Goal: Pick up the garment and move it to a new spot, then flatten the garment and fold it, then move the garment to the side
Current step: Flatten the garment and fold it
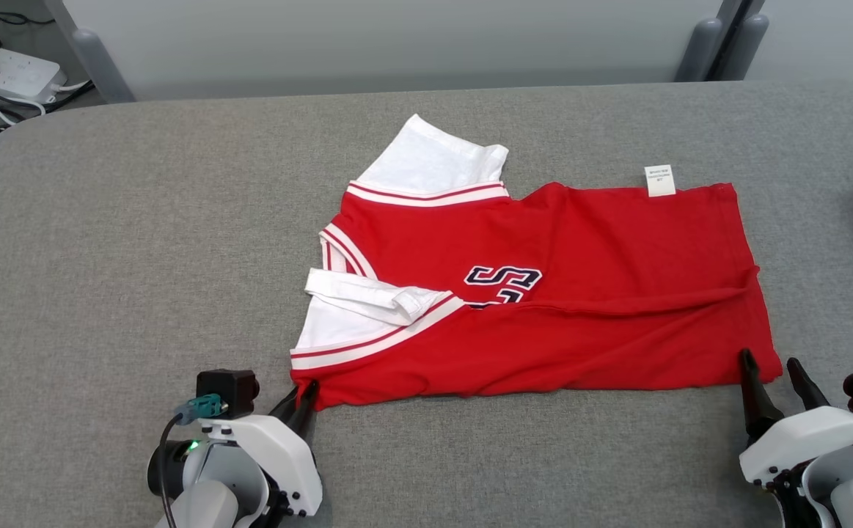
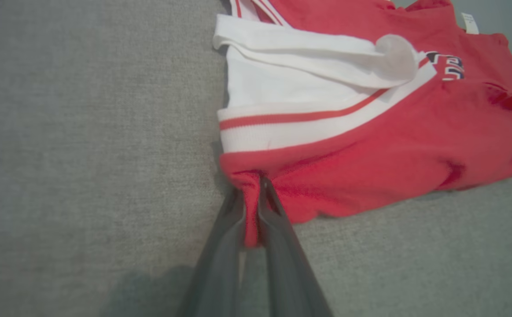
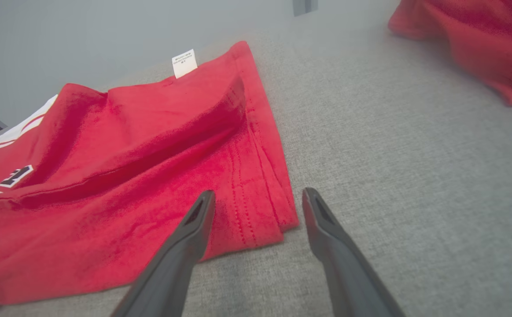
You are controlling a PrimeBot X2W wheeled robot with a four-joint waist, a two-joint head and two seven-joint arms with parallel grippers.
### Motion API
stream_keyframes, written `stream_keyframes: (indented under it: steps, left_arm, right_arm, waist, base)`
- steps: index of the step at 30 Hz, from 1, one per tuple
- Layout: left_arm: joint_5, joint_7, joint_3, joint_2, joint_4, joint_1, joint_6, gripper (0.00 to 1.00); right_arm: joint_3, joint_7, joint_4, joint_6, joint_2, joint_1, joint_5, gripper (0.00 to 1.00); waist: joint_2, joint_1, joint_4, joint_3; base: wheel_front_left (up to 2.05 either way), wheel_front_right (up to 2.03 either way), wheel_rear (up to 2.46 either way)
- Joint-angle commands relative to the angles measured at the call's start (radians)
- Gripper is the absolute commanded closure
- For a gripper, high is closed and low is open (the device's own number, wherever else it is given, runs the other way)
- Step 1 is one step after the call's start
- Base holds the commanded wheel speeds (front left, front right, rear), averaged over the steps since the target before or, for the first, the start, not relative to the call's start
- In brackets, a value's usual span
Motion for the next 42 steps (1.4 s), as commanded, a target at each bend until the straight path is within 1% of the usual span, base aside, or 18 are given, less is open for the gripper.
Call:
stream_keyframes:
  steps: [1,5,7,9,14,18,24,29,32,36,42]
  left_arm:
    - [0.002,0.0,0.028,0.013,-0.007,-0.043,-0.002,1.0]
    - [0.004,0.0,0.02,0.015,-0.005,-0.051,-0.007,1.0]
    - [0.003,-0.002,0.018,0.016,-0.006,-0.053,-0.009,1.0]
    - [0.002,-0.003,0.016,0.017,-0.008,-0.053,-0.012,1.0]
    - [0.001,0.006,0.006,0.024,-0.026,-0.045,-0.015,1.0]
    - [0.002,0.024,0.002,0.045,-0.073,-0.024,-0.008,1.0]
    - [0.006,0.059,0.01,0.099,-0.193,0.041,0.031,1.0]
    - [0.005,0.108,0.013,0.14,-0.309,0.105,0.068,1.0]
    - [0.006,0.134,0.015,0.158,-0.387,0.137,0.093,1.0]
    - [0.005,0.17,0.014,0.175,-0.487,0.169,0.12,1.0]
    - [0.006,0.223,0.004,0.204,-0.57,0.204,0.141,1.0]
  right_arm:
    - [0.028,0.001,-0.01,-0.003,-0.015,-0.023,0.01,0.0]
    - [0.049,0.003,0.067,-0.003,-0.022,-0.058,0.044,0.0]
    - [0.063,0.001,0.096,-0.003,-0.026,-0.07,0.057,0.55]
    - [0.082,0.001,0.121,-0.003,-0.03,-0.075,0.068,1.0]
    - [0.13,-0.018,0.146,-0.003,-0.046,-0.076,0.089,1.0]
    - [0.182,-0.029,0.127,-0.003,-0.055,-0.067,0.104,1.0]
    - [0.245,-0.039,0.064,-0.003,-0.078,-0.043,0.127,1.0]
    - [0.275,-0.001,0.018,-0.003,-0.109,-0.003,0.144,1.0]
    - [0.272,0.025,-0.019,-0.003,-0.141,0.032,0.147,1.0]
    - [0.237,0.053,-0.068,-0.003,-0.176,0.086,0.138,1.0]
    - [0.174,0.105,-0.151,-0.003,-0.194,0.16,0.113,1.0]
  waist:
    - [0.0,-0.0001,0.004,0.002]
    - [0.0,-0.0001,0.019,0.003]
    - [0.0,-0.0001,0.025,0.003]
    - [0.0,-0.0001,0.03,0.002]
    - [0.0,-0.0001,0.036,-0.008]
    - [0.0,-0.0001,0.038,-0.018]
    - [0.0,-0.0001,0.048,-0.034]
    - [0.0,-0.0001,0.063,-0.044]
    - [0.0,-0.0001,0.069,-0.041]
    - [0.0,-0.0001,0.07,-0.034]
    - [0.0,-0.0001,0.052,-0.024]
  base:
    - [0.0,0.0,0.0]
    - [0.0,0.0,0.0]
    - [0.0,0.0,0.0]
    - [0.0,0.0,0.0]
    - [0.0,0.0,0.0]
    - [0.0,0.0,0.0]
    - [0.0,0.0,0.0]
    - [0.0,0.0,0.0]
    - [0.0,0.0,0.0]
    - [0.0,0.0,0.0]
    - [0.0,0.0,0.0]
